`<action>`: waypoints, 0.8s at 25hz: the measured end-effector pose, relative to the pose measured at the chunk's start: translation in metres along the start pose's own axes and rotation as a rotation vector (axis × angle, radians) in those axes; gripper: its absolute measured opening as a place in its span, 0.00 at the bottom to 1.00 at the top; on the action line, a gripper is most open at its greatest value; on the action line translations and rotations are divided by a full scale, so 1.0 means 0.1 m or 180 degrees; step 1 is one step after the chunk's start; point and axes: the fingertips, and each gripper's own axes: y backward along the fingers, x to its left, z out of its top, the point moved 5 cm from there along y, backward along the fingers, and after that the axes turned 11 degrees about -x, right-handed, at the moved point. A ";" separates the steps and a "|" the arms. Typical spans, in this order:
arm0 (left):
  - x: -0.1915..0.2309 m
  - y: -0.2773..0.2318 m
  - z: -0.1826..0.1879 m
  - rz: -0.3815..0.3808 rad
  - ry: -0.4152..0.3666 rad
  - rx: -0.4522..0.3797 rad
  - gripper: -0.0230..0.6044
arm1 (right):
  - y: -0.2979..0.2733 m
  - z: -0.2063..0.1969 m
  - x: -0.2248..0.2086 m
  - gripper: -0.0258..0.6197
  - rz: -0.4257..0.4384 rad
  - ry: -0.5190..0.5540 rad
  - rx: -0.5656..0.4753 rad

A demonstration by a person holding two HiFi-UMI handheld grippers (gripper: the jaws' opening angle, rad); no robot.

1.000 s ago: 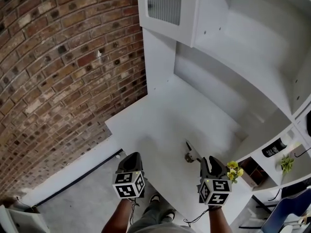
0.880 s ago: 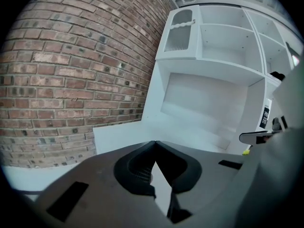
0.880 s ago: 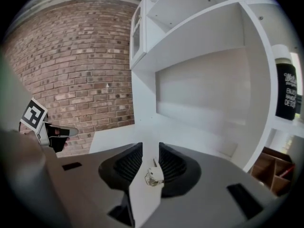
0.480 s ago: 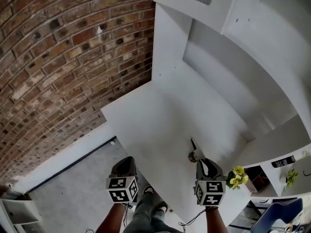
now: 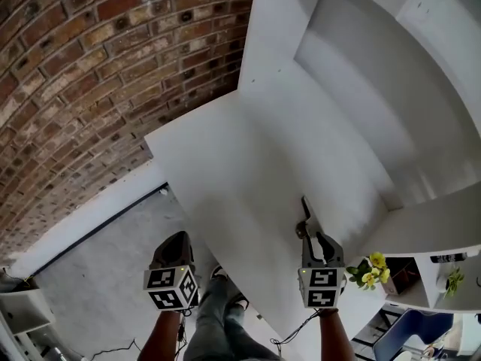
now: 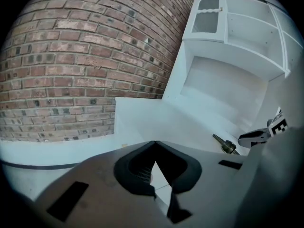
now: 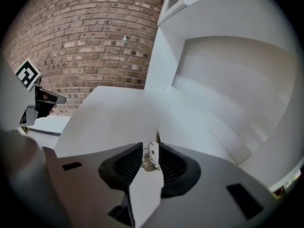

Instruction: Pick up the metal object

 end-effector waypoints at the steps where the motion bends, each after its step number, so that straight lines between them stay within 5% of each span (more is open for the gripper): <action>1: 0.03 0.00 -0.03 0.0022 0.0020 0.0010 0.05 | -0.03 -0.02 0.01 0.20 0.0007 0.0076 0.0038; 11: 0.25 0.01 -0.31 0.0170 0.0194 0.0095 0.05 | -0.22 -0.14 0.08 0.20 -0.0018 0.0768 0.0312; 20: 0.45 0.00 -0.37 0.0252 0.0256 0.0105 0.05 | -0.37 -0.21 0.08 0.20 -0.0116 0.1055 0.0547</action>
